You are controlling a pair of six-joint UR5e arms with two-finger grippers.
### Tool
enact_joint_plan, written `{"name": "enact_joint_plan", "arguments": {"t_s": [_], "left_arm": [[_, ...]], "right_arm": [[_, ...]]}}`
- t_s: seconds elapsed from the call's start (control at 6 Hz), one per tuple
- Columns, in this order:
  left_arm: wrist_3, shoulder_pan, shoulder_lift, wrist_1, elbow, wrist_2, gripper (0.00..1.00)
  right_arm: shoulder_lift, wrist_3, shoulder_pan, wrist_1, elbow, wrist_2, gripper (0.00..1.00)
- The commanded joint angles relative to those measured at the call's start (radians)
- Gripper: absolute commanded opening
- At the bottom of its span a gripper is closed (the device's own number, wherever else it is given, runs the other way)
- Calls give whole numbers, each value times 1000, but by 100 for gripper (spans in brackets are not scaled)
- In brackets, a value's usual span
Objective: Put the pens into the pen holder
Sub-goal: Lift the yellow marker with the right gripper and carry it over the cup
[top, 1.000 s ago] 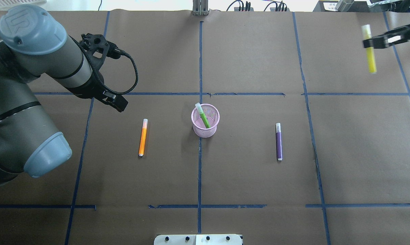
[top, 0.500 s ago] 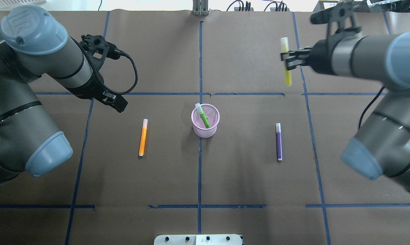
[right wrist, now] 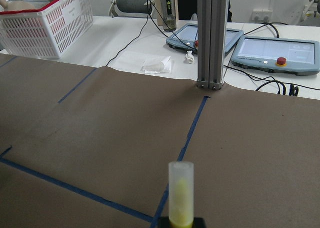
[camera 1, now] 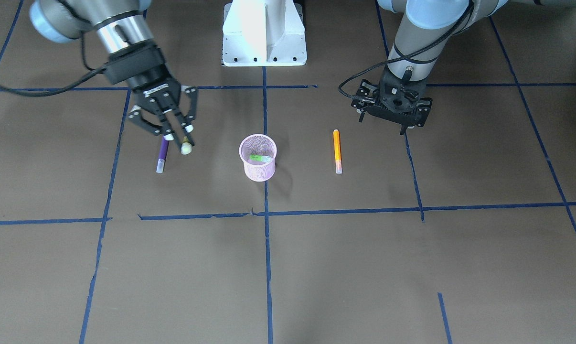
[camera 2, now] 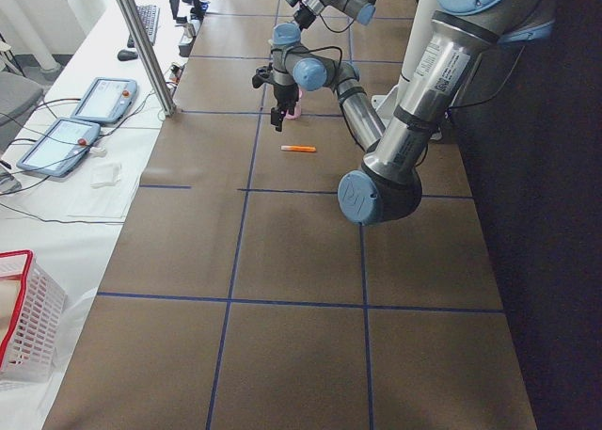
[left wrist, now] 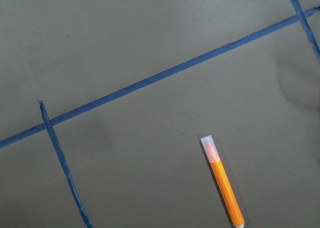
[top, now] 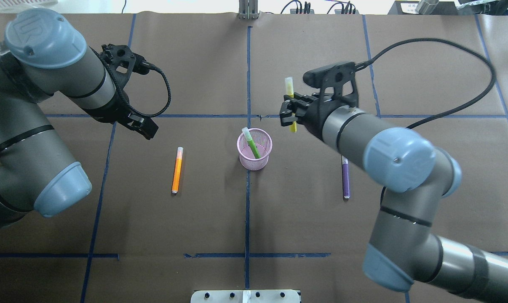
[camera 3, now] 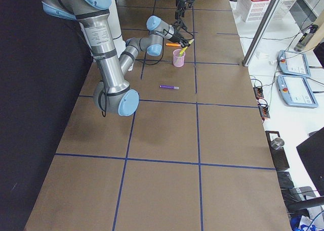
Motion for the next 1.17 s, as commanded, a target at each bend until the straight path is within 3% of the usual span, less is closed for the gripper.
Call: {"name": "enact_joint_plan", "arguments": {"t_s": [0.0,0.67,1.0], "left_arm": [[0,0,1,0,1,0,100],[-3,2,-1,-2,1,0,100],[-3,2,-1,-2,1,-3,100]], "right_arm": [[64,42,-54,8,-89,-90,0],[99,91,-143,8,-187,-237,0],[119,93,-155,8,-206,-251,1]]}}
